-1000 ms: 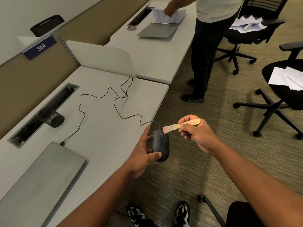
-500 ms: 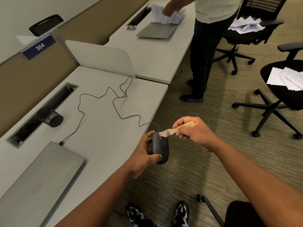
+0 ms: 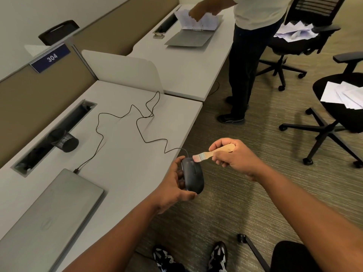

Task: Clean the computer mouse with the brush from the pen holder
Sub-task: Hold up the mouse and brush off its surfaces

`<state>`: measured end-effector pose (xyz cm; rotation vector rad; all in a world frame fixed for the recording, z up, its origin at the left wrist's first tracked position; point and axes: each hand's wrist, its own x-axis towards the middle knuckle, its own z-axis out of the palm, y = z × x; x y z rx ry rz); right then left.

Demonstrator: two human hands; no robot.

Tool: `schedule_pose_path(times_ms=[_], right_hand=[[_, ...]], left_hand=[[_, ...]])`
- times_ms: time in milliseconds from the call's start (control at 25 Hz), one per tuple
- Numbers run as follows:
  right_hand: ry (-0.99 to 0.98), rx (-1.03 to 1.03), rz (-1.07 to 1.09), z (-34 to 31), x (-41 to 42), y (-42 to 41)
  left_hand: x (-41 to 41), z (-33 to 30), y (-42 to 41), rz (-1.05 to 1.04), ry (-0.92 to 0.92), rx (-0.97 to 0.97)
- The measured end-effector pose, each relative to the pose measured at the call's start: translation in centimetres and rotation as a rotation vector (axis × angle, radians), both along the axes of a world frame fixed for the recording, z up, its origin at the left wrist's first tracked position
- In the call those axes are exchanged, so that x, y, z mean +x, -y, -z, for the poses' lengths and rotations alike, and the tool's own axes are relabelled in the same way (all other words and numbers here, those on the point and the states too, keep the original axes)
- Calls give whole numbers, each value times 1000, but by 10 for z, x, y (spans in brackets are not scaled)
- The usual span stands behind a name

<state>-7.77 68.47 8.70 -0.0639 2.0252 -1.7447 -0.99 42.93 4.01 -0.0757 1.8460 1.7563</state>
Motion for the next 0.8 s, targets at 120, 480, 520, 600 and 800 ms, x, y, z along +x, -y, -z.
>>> schedule_pose_path(times_ms=[120, 480, 520, 600, 800], right_hand=[[8, -8, -22, -3, 0, -1], [-15, -13, -89, -16, 0, 4], [-35, 39, -131, -18, 1, 7], [-106, 109, -180, -21, 3, 12], [-281, 231, -207, -24, 9, 17]], left_hand=[[2, -2, 0, 14, -6, -1], [5, -4, -3, 68, -74, -94], [5, -3, -3, 78, -74, -103], [6, -1, -2, 101, -66, -117], [5, 1, -1, 142, -43, -153]])
